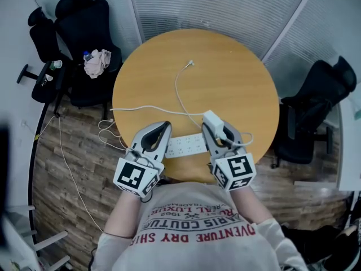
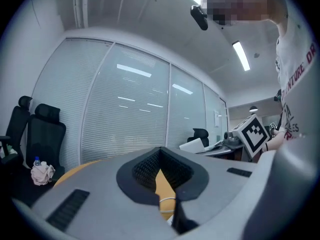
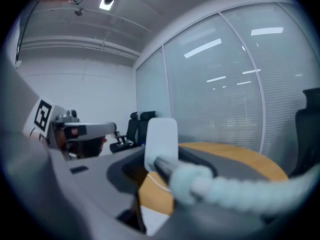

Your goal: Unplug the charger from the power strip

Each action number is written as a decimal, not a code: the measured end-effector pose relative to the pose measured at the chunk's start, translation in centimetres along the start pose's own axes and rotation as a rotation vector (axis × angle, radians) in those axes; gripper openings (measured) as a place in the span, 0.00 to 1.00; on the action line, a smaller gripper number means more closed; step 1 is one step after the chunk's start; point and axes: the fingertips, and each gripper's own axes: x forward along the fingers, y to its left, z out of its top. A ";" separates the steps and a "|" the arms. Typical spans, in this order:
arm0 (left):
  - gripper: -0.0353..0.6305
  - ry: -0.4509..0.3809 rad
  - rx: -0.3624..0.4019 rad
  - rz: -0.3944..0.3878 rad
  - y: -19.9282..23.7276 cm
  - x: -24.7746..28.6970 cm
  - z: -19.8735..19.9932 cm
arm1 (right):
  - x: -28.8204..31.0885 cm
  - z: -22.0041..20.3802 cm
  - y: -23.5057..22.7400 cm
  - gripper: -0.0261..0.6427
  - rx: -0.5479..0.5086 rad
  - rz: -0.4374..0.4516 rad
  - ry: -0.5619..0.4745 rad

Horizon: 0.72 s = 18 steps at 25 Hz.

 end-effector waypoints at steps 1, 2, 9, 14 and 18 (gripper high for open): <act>0.10 -0.007 -0.004 0.003 0.0 -0.1 0.1 | 0.0 0.0 0.1 0.27 0.000 0.004 0.001; 0.10 -0.009 -0.008 0.007 0.0 -0.2 0.1 | 0.0 -0.1 0.1 0.27 0.000 0.008 0.003; 0.10 0.004 -0.014 0.020 0.0 0.7 -0.5 | 0.0 -0.1 -0.3 0.27 -0.007 0.009 0.008; 0.10 0.014 -0.003 0.010 -0.1 0.9 -0.9 | 0.1 0.0 -0.3 0.27 -0.005 0.007 0.003; 0.10 0.016 -0.004 0.004 -0.3 1.3 -0.9 | 0.0 0.2 -0.4 0.27 -0.007 0.006 0.000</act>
